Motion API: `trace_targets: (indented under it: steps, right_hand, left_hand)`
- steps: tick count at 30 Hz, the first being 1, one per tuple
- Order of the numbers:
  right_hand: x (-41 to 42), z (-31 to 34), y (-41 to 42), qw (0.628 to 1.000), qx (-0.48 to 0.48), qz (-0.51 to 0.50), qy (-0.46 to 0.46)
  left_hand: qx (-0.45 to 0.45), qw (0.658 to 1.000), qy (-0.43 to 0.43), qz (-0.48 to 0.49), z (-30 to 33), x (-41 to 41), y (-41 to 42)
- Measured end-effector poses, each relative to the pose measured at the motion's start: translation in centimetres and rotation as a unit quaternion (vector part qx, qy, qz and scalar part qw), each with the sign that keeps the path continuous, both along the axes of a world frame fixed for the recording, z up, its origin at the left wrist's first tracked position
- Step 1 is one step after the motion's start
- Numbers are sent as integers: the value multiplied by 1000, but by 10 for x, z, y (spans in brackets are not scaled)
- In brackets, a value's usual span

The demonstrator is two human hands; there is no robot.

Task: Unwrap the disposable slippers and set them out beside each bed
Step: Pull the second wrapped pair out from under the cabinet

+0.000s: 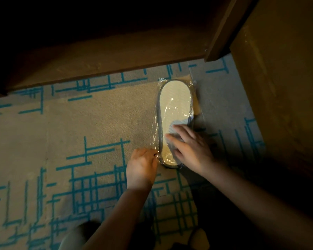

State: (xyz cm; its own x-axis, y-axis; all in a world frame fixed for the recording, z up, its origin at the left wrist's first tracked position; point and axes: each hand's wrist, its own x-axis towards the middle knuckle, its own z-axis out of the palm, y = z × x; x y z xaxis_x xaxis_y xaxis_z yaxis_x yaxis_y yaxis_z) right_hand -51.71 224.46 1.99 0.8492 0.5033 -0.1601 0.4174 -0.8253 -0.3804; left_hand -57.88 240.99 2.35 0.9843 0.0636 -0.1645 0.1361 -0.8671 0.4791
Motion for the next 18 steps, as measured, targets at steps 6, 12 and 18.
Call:
trace_targets:
  steps: [6,12,18]
  right_hand:
    - [3,1,2,1000,-4,-1,-13]
    - [11,1,3,1000,-8,3,-24]
    - [12,1,2,1000,-19,1,-25]
  left_hand:
    - [-17,993,-104,-51,3,-16,9]
    - [5,992,-96,-86,-11,-44,18]
    - [87,986,-67,-123,-9,-48,39]
